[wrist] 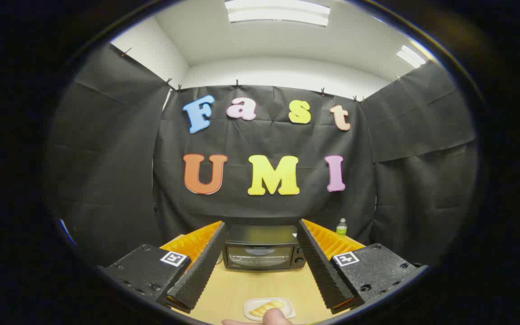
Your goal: Open the toaster oven, put the food inside, and close the toaster oven door.
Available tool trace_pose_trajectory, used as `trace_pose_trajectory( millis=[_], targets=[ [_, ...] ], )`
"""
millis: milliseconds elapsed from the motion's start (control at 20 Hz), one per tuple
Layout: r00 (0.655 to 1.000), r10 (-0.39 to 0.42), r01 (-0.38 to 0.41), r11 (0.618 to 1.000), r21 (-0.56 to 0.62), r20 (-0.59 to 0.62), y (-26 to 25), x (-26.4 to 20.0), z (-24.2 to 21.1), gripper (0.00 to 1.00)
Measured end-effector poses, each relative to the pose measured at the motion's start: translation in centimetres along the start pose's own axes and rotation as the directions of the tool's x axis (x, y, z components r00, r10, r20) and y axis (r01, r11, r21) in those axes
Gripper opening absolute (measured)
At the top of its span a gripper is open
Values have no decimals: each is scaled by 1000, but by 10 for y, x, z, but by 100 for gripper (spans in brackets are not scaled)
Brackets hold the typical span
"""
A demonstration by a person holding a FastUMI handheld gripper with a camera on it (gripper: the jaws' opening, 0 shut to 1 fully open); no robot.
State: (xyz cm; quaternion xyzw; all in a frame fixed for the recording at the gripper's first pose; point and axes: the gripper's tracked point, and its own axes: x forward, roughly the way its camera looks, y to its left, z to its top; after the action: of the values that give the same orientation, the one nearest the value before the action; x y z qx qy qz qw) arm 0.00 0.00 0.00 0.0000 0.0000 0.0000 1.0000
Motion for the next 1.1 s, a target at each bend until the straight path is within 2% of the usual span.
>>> trace_pose_trajectory(
  millis=[800, 1100],
  targets=[
    [998, -53, 53, 999, -6, 27, -9, -1, 4, 100],
    [999, -47, 46, 999, 8, 28, -19, 7, -6, 100]
  ],
)
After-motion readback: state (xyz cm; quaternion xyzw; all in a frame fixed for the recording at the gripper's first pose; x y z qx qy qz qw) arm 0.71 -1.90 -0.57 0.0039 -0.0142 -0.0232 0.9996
